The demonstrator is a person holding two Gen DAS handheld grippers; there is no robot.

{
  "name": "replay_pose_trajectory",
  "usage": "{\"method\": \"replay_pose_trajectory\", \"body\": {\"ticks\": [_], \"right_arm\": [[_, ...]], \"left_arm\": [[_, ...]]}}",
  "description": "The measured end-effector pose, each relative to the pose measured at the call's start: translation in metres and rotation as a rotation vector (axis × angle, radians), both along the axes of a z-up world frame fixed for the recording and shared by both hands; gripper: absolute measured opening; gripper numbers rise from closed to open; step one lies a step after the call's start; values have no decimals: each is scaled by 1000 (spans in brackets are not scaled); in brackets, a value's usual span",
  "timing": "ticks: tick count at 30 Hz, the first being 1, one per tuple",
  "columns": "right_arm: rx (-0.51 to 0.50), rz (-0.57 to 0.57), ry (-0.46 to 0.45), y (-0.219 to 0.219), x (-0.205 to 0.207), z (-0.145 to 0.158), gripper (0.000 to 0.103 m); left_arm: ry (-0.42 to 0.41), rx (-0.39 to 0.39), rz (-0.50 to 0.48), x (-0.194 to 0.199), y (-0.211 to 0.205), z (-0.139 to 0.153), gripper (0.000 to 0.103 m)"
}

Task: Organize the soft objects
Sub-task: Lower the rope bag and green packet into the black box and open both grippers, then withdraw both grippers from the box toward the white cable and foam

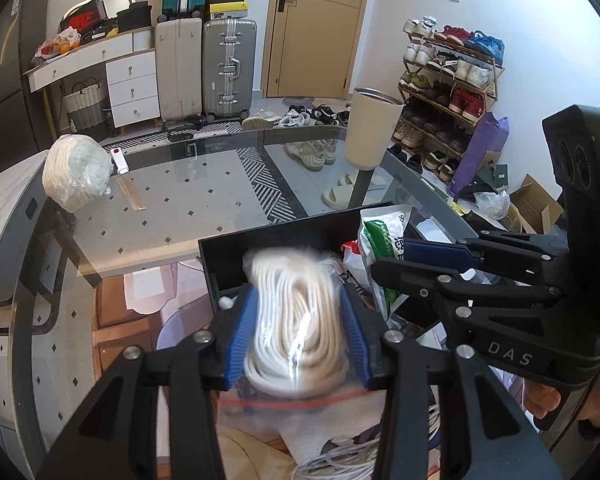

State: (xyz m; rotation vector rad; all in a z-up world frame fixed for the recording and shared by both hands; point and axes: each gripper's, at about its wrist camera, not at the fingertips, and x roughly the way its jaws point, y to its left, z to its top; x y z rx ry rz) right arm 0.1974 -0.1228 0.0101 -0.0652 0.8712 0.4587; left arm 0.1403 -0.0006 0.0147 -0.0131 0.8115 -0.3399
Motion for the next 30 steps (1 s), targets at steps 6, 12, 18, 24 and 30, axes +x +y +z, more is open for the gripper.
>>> {"method": "replay_pose_trajectory", "body": {"ticks": [6,12,18,24,30], "right_arm": [[10,-3,-8,-3,-3,4,28],[19,1,-20,-5,-8,9,35],[32,-1,-41,-10,-14,17,35],[26,27,-70,-10,-29,27,35],[7,102,-88,-8,-60,36,35]], "left_arm": [[-13,-10,8,-2,3,4,54],[-29,-25,7,-9,4,13,54],[-44,-35,-5,-20,5,26,55],[-40,-47,-10,-32,10,35,55],[-54,-43,-26,-55,16,44,56]]}}
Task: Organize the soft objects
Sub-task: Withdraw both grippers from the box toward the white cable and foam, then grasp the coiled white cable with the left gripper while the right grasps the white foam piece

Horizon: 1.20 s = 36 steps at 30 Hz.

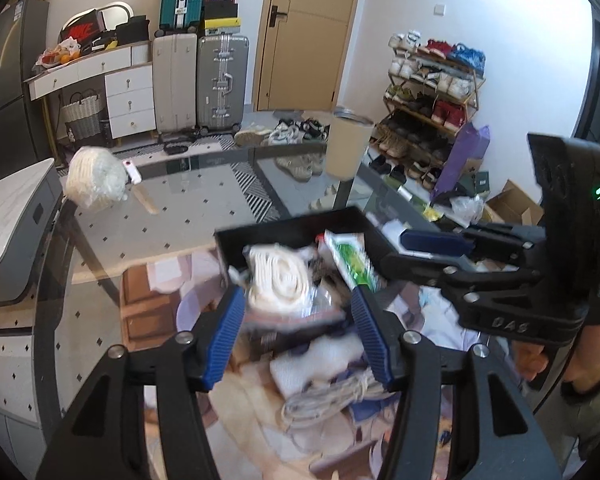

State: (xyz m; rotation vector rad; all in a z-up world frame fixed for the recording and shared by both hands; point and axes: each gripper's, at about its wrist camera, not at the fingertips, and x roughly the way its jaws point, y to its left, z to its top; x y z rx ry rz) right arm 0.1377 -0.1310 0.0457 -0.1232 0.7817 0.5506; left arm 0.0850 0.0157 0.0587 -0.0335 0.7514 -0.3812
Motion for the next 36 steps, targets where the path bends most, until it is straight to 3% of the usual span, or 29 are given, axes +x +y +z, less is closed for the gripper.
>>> {"method": "replay_pose_trajectory", "body": {"ticks": [4,10,18,23,30,36], "right_arm": [[-57,54,9,-2,-20,-10,35],[-154,92,75,-7,-40,-48,36],[-247,76,149,-13,-36,-89,36],[-241,181,186,7,-51,-94,35],[-119,328,328,26,-72,-100,35],[-160,294,286,26,-69,-93,35]], "left_arm": [[31,24,7,-16,3,-11,56],[163,70,-20,-38,-5,-63,56],[272,111,-54,-54,-25,-100,56],[276,101,-47,-53,-26,-98,56],[272,59,-19,-48,-14,-91,58],[302,57,-19,-39,-20,-97,57]]}}
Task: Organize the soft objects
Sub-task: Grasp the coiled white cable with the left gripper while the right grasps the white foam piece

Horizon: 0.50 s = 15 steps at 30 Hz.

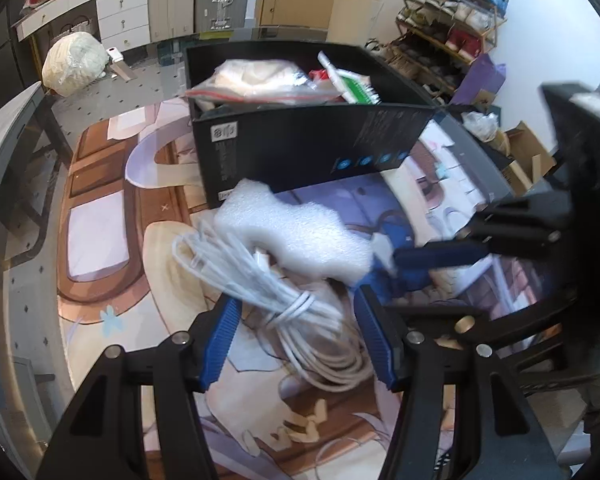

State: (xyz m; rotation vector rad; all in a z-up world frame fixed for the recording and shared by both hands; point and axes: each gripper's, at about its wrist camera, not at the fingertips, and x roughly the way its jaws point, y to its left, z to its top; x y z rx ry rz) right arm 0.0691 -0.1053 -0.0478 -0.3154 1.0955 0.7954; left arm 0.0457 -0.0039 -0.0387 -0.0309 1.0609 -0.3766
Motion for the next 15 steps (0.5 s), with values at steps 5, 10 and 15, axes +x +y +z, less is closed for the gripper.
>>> {"method": "replay_pose_trajectory", "body": {"ticks": [5,10,15], "right_arm": [[37,-22,-29,-1,5,10,35],[-8,-19,-39,19,15,3,35],[-32,-49,-21,15,32,-9,24]], "left_arm": [[19,18,10,5,2,-6,31],[25,10,19,1,15,-4,29],[27,1,24,1,21,-5,29]]}}
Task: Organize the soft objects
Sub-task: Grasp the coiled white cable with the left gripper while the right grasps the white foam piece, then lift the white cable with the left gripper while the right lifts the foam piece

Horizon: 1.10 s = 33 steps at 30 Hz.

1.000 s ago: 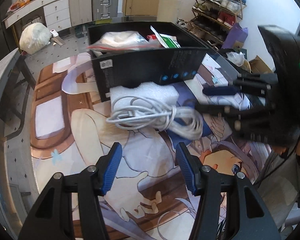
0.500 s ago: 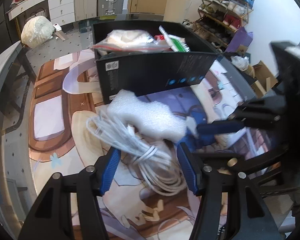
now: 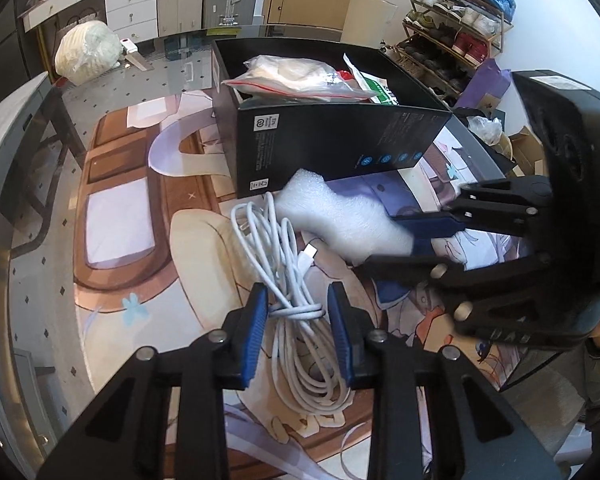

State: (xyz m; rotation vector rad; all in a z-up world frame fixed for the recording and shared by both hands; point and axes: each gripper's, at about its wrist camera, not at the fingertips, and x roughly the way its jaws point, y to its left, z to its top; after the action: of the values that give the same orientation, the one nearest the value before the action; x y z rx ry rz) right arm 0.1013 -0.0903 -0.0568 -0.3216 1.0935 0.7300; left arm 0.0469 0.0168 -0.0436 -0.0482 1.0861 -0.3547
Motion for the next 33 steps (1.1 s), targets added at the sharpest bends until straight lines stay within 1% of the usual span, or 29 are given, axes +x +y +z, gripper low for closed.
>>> {"method": "replay_pose_trajectory", "body": {"ticks": [4,7,8,10,11,12,13,14,15,17,21,22,23,24,25,26,29,31,33], "right_arm": [[-12,-14,-4,-22,-13,9,24],[-23,-1,21,-40,-26,12,24],[-35,8,28,-44,-29,12,26],[-45,-1,2,-48,-33,14,43],[-46,-3,-10,-49,-34,15,61],[-35,0,-22,-48,-33,16,73],[-22,7,-27,-46,-32,17,75],[-16,9,-28,-43,-30,18,75],[-15,10,-31,-39,-28,18,75],[-35,25,-42,-26,-23,14,75],[-72,27,-50,-10,-18,4,74],[-68,25,-46,-8,-16,2,72],[-66,25,-42,-7,-15,1,63],[-69,30,-32,-5,-14,-1,49],[-74,36,-24,-4,-14,-2,41],[-80,37,-24,-2,-15,-4,38],[-80,44,-14,-5,-18,-2,38],[-75,36,-17,-8,-20,-3,38],[-67,32,-19,-11,-20,-1,38]], "left_arm": [[-11,24,-4,1,-3,0,29],[-4,28,-9,3,-7,-3,29],[-3,29,-11,3,-9,-3,29],[1,35,-14,5,-12,-5,31],[3,36,-16,6,-12,-6,34],[8,42,-22,7,-14,-7,37],[6,48,-27,7,-16,-7,44],[4,56,-32,7,-18,-6,50],[8,58,-41,8,-20,-6,52],[5,42,-46,7,-20,-5,52],[-1,61,-38,4,-15,-7,53],[-1,66,-36,3,-14,-7,53],[-3,70,-31,2,-12,-7,53],[-3,73,-28,2,-11,-7,51],[-4,74,-29,1,-11,-7,46],[-5,79,-31,1,-11,-7,35],[-16,101,-50,-1,-17,-7,26],[-20,114,-62,-1,-21,-7,25],[-15,96,-75,-1,-24,-6,25]]}}
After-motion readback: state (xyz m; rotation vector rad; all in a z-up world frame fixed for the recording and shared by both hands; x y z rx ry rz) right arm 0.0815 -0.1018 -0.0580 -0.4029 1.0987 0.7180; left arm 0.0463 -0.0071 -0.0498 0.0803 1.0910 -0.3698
